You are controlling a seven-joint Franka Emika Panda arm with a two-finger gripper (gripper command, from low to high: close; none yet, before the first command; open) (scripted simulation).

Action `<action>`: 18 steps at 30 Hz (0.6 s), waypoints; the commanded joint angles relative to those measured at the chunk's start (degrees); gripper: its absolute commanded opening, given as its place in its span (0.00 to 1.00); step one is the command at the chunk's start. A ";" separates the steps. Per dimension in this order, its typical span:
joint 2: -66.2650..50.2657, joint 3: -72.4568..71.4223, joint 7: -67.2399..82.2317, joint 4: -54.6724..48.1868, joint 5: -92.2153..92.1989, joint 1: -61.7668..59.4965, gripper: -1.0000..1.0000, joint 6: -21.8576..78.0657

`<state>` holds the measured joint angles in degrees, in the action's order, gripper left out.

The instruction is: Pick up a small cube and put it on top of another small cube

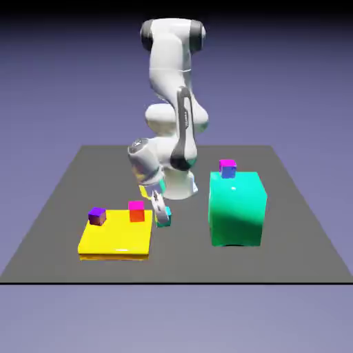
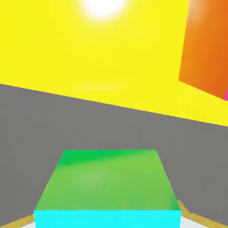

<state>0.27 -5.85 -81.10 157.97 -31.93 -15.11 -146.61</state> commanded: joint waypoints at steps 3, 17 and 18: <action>1.88 1.41 1.16 -5.35 1.48 10.20 0.00 7.35; 24.22 -6.58 3.30 -11.29 5.79 18.14 0.00 35.56; 26.30 -7.84 3.36 -10.87 5.96 17.84 0.00 37.25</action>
<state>26.57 -13.68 -77.68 147.10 -26.12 2.73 -109.40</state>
